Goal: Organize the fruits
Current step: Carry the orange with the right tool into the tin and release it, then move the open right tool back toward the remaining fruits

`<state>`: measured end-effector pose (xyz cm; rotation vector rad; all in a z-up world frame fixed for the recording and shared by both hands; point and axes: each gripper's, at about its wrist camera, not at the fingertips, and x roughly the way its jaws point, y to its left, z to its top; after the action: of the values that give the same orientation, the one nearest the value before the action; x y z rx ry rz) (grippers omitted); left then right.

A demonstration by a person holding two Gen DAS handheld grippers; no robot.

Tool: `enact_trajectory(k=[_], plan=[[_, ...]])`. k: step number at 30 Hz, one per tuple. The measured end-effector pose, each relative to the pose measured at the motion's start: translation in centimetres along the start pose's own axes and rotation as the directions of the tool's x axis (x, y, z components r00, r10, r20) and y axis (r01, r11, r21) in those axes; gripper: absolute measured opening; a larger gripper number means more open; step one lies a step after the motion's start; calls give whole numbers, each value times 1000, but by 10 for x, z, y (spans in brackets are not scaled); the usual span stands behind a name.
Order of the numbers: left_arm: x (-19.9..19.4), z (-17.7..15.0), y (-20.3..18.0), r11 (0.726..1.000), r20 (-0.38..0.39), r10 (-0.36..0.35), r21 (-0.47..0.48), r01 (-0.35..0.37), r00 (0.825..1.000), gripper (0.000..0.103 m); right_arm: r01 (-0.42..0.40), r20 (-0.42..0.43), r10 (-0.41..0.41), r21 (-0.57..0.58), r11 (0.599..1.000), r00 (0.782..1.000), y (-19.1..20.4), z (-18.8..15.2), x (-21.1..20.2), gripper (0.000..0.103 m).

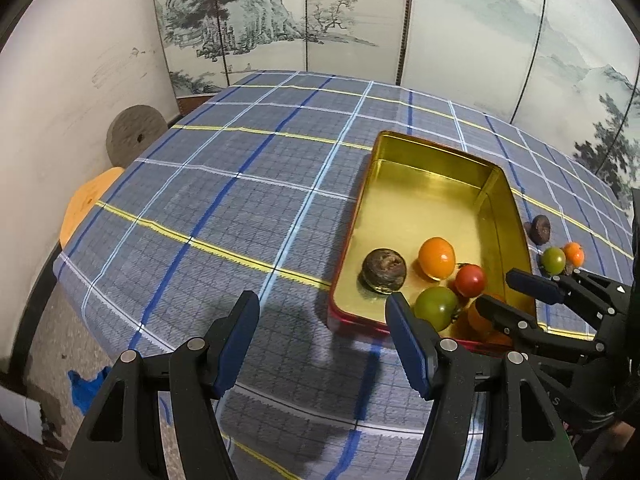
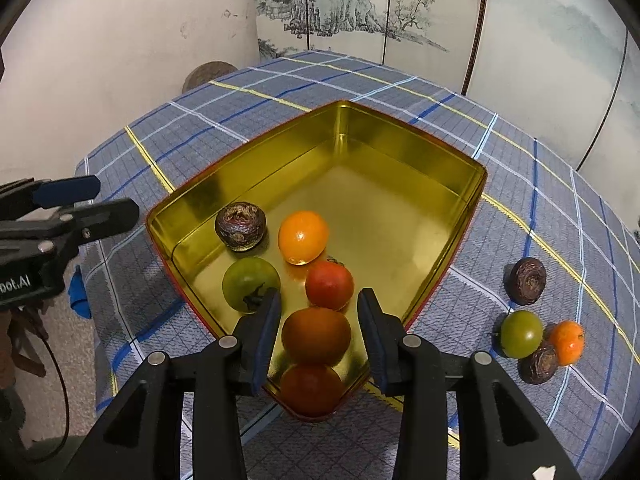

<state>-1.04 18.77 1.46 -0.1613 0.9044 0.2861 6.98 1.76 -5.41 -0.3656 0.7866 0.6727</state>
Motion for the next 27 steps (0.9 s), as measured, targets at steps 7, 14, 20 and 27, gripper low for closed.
enact_trajectory(k=[7,14,20,27], plan=[[-4,2,-13,1000,8,-13,21,13,1000,66,-2,46,1,27,1000,999,-7,-1,-20,38],[-10,1,-34,997,16,-36,65,35,999,66,43,91,-52,98,994,995,-39,-17,-48,38],[-11,-1,-56,992,10,-64,106,63,998,66,135,66,-152,208,969,986,-95,-48,-63,38],[-8,-2,-89,981,-6,-104,162,104,995,66,209,8,-222,304,929,975,-144,-86,-65,39]])
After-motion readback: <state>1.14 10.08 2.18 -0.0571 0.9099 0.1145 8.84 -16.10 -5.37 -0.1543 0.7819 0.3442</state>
